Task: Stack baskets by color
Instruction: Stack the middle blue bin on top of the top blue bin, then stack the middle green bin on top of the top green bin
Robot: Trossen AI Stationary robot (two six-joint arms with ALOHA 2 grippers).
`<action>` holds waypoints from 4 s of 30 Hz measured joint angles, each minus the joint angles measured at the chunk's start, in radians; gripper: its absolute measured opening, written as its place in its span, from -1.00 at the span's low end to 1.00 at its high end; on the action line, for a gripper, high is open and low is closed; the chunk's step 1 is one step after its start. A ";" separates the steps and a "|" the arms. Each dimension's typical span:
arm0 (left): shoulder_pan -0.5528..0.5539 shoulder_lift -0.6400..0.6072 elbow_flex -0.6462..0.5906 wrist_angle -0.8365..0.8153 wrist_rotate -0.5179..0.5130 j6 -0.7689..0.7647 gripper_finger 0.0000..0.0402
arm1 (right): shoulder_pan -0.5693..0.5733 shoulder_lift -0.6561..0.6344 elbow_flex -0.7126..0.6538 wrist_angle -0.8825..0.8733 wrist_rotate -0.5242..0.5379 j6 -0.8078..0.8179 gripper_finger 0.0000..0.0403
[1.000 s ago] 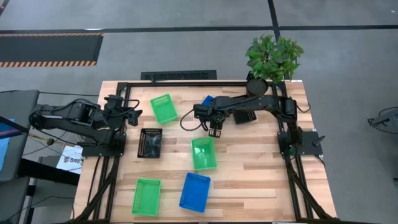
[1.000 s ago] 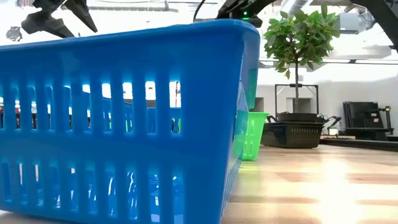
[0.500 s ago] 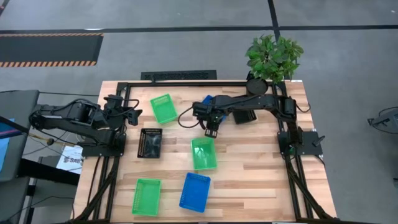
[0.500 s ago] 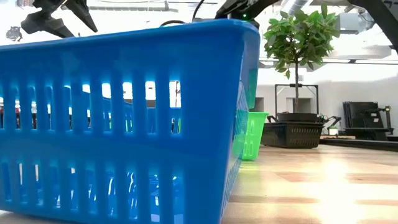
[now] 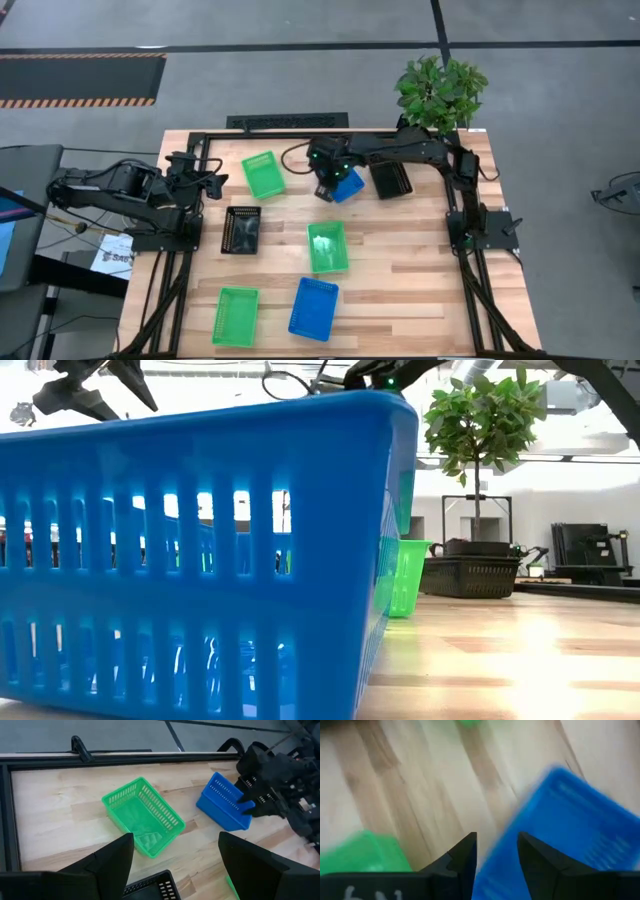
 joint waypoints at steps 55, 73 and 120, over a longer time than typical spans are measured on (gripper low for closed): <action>0.000 0.000 0.000 0.000 -0.071 -0.115 0.39 | -0.219 0.002 -0.136 0.096 0.212 0.034 -0.41; 0.000 0.000 0.000 -0.001 -0.080 -0.135 0.39 | -0.143 0.066 -0.125 0.062 0.285 -0.066 -0.41; 0.000 0.005 0.000 -0.002 0.103 0.043 0.39 | 0.440 -0.087 -0.337 0.067 0.086 1.075 0.28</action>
